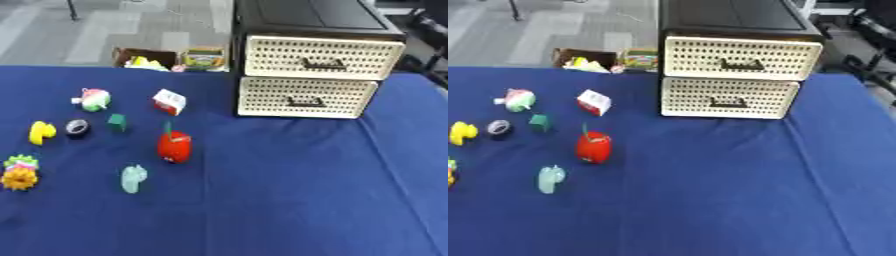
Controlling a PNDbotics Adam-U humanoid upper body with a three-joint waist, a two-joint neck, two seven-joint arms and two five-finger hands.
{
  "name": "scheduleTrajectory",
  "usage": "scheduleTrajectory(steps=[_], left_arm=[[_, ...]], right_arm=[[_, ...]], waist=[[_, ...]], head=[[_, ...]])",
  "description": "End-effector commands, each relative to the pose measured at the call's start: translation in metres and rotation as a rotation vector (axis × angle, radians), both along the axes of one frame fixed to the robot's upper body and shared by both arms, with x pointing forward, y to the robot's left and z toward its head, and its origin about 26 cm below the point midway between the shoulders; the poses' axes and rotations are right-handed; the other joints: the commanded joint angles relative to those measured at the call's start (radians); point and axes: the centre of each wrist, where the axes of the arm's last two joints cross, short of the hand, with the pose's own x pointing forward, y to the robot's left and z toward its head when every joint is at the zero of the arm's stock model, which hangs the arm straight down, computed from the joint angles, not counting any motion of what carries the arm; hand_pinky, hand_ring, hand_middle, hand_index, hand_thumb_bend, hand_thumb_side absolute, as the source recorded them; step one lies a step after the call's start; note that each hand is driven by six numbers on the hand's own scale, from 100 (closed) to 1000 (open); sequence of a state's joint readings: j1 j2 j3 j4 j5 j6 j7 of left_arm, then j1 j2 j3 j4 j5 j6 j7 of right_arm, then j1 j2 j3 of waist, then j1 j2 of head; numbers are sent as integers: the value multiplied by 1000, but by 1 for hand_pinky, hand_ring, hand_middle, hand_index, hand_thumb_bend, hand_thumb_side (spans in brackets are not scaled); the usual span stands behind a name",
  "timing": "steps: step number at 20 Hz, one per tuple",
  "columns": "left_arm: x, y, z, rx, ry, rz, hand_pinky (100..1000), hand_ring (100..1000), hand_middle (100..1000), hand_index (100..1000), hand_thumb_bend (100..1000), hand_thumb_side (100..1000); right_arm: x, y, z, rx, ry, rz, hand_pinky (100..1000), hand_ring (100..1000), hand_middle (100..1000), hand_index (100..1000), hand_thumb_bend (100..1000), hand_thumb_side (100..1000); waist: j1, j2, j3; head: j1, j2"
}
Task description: Pick up objects from table and place into drawer.
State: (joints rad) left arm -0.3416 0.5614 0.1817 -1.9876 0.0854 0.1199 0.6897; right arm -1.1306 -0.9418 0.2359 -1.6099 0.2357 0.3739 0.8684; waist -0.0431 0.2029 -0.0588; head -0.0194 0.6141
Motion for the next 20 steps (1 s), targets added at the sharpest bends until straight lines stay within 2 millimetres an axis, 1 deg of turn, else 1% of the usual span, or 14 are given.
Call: scheduleTrajectory(steps=[1,2,4,7,12,20], left_arm=[[-3,1,10,36,-24,3,435,491,507,727,100,737],[-3,1,10,36,-24,1,435,491,507,727,100,737],[-2,0,10,37,-23,-7,435,491,507,726,100,737],[-2,-1,10,36,-22,-8,435,491,507,726,100,737],[-2,-1,10,33,-21,-13,434,491,507,726,100,737],[-2,-3,10,32,-23,-21,434,491,507,726,100,737]], right_arm=[[3,1,6,-9,27,-36,100,100,100,836,202,1000],[4,2,6,-11,27,-35,100,100,100,842,221,1000],[9,13,6,-16,30,-29,100,100,100,842,223,1000],[17,27,9,-8,21,-25,100,100,100,840,230,1000],[28,37,10,-6,13,-31,100,100,100,839,234,1000],[46,51,4,-4,30,-39,100,100,100,839,239,1000]], waist=[[3,-19,0],[2,-19,2],[1,-17,11],[3,-17,13],[4,-16,17],[7,-12,24]], head=[[-2,-3],[-7,-3],[-21,-2],[-29,-1],[-37,-4],[-47,-14]])
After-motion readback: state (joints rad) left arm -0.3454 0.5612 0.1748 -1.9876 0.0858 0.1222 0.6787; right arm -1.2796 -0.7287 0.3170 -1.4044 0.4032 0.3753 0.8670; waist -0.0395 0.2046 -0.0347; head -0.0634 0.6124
